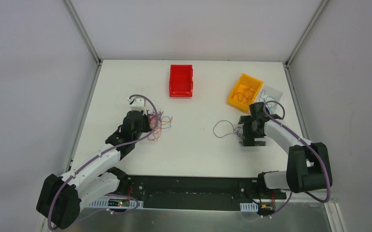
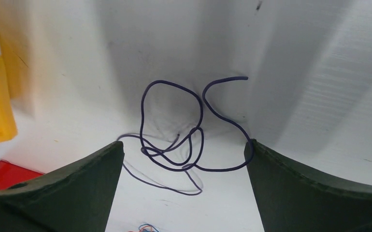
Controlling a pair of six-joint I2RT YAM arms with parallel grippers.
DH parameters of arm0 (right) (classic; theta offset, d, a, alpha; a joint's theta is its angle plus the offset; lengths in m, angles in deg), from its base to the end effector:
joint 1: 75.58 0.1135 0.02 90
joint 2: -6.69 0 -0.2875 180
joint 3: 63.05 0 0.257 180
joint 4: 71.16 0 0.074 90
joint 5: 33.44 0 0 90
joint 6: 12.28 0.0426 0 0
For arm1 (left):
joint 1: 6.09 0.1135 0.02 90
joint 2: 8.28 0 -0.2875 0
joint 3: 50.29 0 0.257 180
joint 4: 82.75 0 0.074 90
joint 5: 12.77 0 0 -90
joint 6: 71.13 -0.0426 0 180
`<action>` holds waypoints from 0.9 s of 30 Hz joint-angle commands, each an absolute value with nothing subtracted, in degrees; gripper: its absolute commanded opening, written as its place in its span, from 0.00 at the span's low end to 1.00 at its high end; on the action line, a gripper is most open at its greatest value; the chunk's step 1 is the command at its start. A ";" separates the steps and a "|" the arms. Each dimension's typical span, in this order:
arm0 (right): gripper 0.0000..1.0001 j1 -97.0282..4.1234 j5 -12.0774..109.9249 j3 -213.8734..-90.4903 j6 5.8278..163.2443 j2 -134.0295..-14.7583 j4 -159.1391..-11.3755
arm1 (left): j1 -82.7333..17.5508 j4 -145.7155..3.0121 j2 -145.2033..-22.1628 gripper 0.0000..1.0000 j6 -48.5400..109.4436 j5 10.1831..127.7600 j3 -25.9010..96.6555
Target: Untangle the cables
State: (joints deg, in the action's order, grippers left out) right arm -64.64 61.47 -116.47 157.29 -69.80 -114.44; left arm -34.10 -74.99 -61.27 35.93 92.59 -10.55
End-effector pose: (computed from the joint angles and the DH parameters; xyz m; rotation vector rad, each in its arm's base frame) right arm 0.2324 0.0412 0.1857 1.5835 2.2759 0.3286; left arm 0.1859 -0.0861 0.2429 0.0061 1.9330 -0.2671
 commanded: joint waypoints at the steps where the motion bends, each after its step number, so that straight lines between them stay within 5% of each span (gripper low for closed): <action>1: 0.99 -66.68 61.32 -120.00 160.53 -72.14 -116.19 | -33.59 -76.81 -59.29 0.00 35.14 92.70 -11.12; 3: 0.96 -67.32 61.28 -121.24 160.89 -74.20 -117.50 | -33.60 -76.76 -59.40 0.00 35.13 92.72 -11.08; 7: 0.64 -67.58 61.08 -123.14 159.82 -78.61 -117.72 | -33.60 -76.72 -59.42 0.00 35.14 92.57 -10.93; 10: 0.32 -67.58 59.99 -123.62 157.68 -80.62 -116.04 | -33.60 -76.61 -59.25 0.00 35.13 92.78 -11.03; 12: 0.00 -67.58 59.24 -124.37 156.27 -81.05 -115.89 | -33.67 -76.55 -59.18 0.00 35.15 92.79 -10.97; 22: 0.00 -65.35 52.01 -145.60 136.01 -75.80 -117.45 | -33.61 -76.36 -58.79 0.00 34.96 92.84 -10.95; 27: 0.00 -60.20 59.99 -158.08 122.87 -77.16 -117.54 | -33.68 -76.28 -58.71 0.00 34.87 92.88 -10.93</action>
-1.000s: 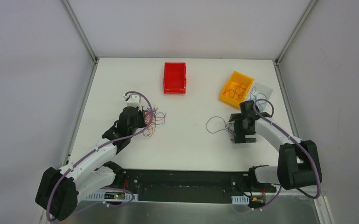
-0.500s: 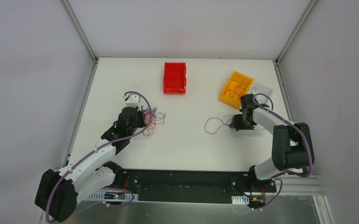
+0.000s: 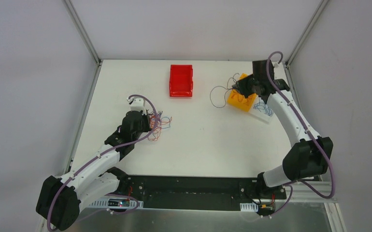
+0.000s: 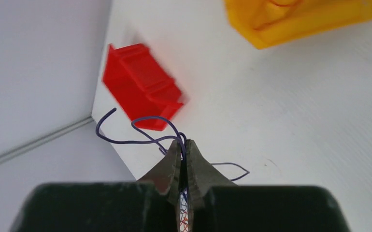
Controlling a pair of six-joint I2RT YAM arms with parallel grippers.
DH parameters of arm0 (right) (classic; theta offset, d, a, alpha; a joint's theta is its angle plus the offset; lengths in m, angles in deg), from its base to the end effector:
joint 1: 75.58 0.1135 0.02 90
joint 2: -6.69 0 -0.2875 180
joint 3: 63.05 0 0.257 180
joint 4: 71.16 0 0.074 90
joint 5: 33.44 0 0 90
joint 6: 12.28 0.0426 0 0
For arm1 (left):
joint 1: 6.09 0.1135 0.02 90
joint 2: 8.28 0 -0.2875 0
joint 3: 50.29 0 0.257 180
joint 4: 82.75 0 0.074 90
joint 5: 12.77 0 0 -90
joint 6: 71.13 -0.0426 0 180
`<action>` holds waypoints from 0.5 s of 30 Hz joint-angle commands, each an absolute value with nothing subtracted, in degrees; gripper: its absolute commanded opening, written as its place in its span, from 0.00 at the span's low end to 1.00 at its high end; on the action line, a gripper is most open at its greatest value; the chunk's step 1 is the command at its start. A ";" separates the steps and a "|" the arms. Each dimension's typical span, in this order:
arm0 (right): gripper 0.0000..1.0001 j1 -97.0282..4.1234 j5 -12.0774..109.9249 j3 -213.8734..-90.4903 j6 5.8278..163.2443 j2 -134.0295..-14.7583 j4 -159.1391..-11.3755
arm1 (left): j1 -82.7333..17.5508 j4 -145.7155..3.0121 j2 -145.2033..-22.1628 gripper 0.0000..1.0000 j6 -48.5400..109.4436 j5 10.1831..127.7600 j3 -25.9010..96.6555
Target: Untangle the cables
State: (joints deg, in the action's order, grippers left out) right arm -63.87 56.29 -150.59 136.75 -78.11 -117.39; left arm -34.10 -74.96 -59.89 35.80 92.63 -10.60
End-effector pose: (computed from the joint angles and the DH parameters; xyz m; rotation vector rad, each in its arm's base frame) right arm 0.3282 0.0682 0.3319 0.9665 2.2120 0.6051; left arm 0.1830 -0.0845 0.2470 0.0034 1.9114 -0.2742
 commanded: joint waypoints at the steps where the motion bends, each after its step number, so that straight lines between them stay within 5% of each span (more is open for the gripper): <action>1: 0.00 -59.41 59.57 -158.86 121.02 -77.48 -115.74 | -33.69 -76.28 -58.70 0.00 34.87 92.81 -10.95; 7: 0.00 -54.17 52.35 -165.01 112.81 -84.92 -105.70 | -33.68 -76.28 -58.84 0.00 34.88 92.89 -10.86; 15: 0.00 -44.80 71.29 -171.19 108.15 -95.69 -94.23 | -33.69 -76.28 -58.66 0.00 34.95 92.64 -10.89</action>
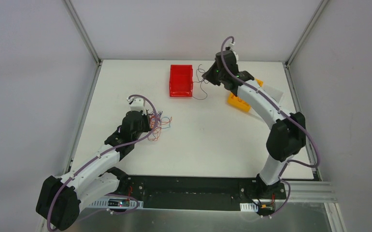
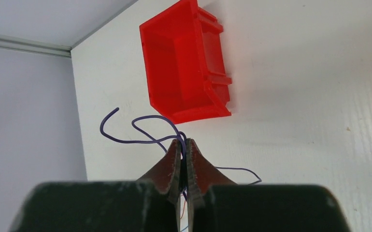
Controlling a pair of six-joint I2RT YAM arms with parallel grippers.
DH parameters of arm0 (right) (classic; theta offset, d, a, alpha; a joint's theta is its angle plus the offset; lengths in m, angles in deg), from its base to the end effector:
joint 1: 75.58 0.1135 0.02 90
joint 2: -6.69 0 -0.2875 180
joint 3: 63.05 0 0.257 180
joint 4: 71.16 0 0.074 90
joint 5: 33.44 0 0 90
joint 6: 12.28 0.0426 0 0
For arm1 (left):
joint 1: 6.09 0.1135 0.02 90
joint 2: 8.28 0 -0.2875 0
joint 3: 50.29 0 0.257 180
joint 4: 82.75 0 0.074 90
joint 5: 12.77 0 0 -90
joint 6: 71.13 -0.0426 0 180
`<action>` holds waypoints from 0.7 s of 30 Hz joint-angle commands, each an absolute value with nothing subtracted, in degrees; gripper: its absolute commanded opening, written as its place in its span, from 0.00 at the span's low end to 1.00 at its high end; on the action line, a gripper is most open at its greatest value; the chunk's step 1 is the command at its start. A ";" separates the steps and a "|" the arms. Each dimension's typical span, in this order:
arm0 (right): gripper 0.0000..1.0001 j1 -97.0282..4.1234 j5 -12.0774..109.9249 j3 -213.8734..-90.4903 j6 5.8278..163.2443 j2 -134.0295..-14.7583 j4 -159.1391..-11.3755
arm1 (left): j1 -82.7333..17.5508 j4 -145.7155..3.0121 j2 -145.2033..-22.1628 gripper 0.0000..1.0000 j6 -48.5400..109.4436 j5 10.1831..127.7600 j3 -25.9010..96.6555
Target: Untangle the cables
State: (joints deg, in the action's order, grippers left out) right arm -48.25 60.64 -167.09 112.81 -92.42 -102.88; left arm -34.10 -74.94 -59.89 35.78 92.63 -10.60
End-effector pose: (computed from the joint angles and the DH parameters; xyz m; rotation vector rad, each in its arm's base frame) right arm 0.3794 0.1927 0.3670 0.1873 2.0838 0.6032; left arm 0.1830 -0.0845 0.2469 0.0038 1.9117 -0.2739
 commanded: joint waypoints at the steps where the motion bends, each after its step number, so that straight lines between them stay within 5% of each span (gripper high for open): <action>1: 0.00 -44.21 72.98 -171.75 107.57 -97.25 -92.24 | -33.69 -76.28 -58.56 0.00 35.00 92.50 -10.94; 14: 0.00 -41.12 82.07 -198.02 102.07 -122.16 -88.09 | -33.69 -76.69 -59.83 0.00 35.13 92.57 -10.78; 21: 0.00 -39.78 83.44 -202.07 102.23 -129.25 -87.23 | -33.69 -76.76 -60.39 0.00 34.96 92.70 -10.55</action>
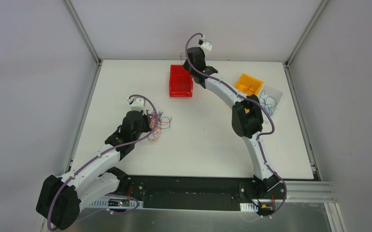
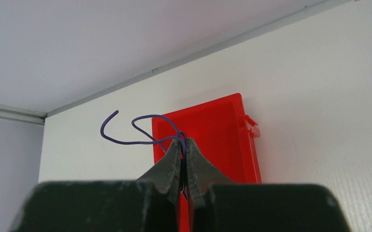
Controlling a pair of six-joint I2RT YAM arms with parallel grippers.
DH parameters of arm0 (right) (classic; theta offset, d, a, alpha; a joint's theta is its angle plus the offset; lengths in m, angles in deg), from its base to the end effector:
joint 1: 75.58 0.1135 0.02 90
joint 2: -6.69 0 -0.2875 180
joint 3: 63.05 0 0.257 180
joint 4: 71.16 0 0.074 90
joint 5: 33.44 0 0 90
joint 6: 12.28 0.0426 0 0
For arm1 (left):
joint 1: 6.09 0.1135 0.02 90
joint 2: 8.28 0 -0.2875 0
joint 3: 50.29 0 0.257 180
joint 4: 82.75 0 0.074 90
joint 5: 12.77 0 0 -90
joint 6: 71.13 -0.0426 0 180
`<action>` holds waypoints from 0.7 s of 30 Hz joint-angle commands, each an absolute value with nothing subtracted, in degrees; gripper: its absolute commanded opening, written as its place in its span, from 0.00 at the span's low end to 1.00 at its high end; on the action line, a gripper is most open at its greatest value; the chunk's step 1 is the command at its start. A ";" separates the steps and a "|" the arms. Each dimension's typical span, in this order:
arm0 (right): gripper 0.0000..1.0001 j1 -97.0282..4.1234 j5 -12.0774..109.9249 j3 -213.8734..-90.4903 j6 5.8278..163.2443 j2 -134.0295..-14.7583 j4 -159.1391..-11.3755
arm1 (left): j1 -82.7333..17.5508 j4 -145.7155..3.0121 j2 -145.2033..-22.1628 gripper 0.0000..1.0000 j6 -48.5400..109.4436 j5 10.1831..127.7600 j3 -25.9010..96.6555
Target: Untangle the cables
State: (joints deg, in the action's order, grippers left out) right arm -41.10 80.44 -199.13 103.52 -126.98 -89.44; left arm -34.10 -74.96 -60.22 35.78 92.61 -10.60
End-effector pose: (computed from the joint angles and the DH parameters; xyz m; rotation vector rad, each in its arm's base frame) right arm 0.4911 0.3164 0.3014 0.1517 1.8319 0.3565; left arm 0.1837 -0.0849 0.2459 0.0051 1.9168 -0.2720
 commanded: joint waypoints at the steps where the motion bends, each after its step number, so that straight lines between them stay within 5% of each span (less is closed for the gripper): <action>1: 0.00 -39.54 83.34 -201.99 102.03 -129.66 -87.36 | -33.69 -76.80 -60.44 0.00 34.96 92.69 -10.59; 9: 0.03 -39.10 78.26 -204.34 100.95 -133.02 -98.52 | -33.69 -76.81 -60.02 0.00 34.93 92.66 -10.69; 15: 0.53 -39.42 74.35 -205.27 101.99 -131.98 -104.76 | -33.69 -76.80 -60.28 0.00 34.96 92.29 -10.58; 21: 0.64 -39.61 72.41 -207.94 100.87 -126.81 -108.80 | -33.69 -76.68 -60.14 0.00 34.87 92.35 -10.60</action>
State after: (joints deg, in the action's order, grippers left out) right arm -39.31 74.24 -203.35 102.02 -133.86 -104.69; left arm -34.10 -74.96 -60.46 35.78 92.61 -10.60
